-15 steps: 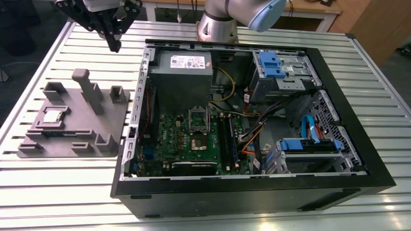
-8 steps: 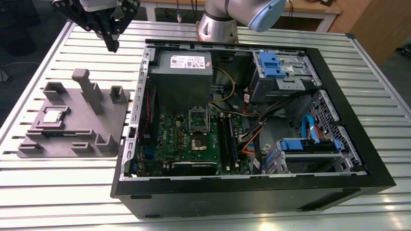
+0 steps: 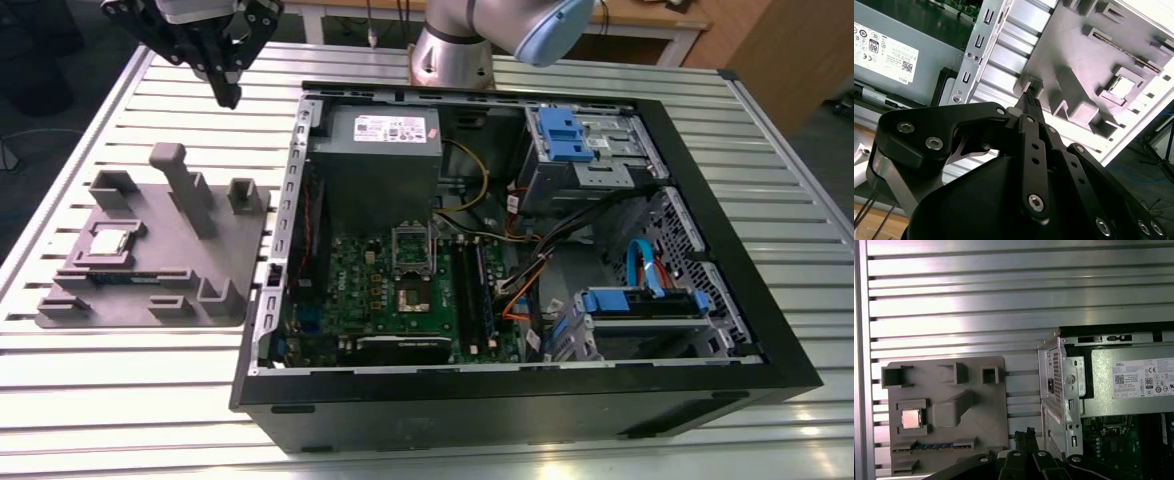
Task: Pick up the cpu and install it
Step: 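Reach for the cpu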
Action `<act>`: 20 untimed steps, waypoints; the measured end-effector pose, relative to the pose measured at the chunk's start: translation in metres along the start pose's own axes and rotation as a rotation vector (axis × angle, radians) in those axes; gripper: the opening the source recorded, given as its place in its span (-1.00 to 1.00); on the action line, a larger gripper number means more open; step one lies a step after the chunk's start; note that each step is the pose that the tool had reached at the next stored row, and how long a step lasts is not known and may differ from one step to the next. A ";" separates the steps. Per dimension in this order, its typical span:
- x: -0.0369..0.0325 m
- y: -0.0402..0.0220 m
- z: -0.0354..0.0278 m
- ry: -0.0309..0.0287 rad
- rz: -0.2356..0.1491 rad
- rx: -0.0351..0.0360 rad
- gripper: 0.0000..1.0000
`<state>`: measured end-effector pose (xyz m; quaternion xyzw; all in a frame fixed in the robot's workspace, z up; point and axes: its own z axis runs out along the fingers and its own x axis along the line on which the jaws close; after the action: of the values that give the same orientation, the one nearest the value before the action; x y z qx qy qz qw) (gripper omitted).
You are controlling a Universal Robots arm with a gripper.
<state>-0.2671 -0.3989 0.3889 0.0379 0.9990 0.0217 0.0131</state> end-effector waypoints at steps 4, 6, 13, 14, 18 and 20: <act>0.0015 -0.0001 0.0000 0.0001 0.000 0.0000 -0.79; 0.0024 -0.0002 0.0000 0.0001 0.000 0.0001 -0.79; 0.0051 -0.0004 0.0000 0.0001 0.000 0.0001 -0.79; 0.0055 -0.0004 0.0000 0.0001 0.000 0.0001 -0.79; 0.0062 -0.0005 0.0000 0.0001 0.000 0.0001 -0.79; 0.0066 -0.0005 0.0000 0.0000 0.000 0.0001 -0.79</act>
<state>-0.2737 -0.3989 0.3888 0.0379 0.9990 0.0217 0.0131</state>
